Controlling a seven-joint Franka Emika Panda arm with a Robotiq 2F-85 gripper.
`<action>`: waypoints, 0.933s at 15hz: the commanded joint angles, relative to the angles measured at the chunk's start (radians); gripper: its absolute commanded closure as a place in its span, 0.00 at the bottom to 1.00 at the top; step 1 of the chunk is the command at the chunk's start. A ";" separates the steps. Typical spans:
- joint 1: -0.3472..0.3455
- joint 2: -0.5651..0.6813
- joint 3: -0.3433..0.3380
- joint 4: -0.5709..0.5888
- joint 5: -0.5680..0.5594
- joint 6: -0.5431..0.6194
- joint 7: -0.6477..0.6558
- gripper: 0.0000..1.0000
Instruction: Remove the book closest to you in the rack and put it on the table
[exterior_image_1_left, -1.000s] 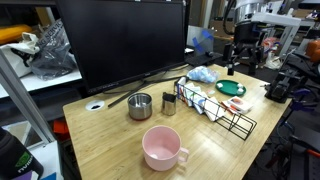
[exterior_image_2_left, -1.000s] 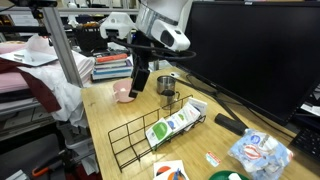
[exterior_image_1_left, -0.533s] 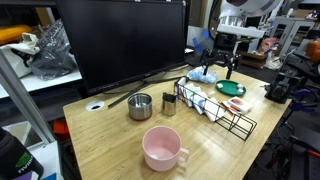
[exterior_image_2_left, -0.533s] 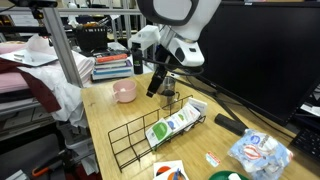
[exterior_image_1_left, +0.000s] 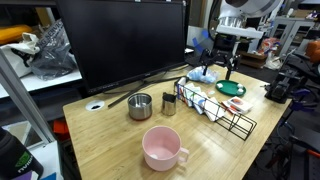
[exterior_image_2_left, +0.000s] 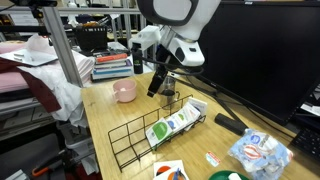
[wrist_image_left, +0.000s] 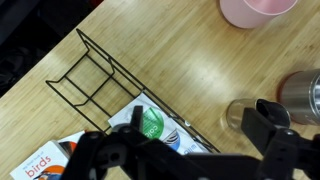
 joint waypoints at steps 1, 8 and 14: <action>-0.007 0.016 -0.001 0.016 0.020 -0.001 0.008 0.00; -0.046 0.124 -0.034 0.038 0.215 0.161 0.167 0.00; -0.033 0.205 -0.064 0.040 0.163 0.244 0.452 0.00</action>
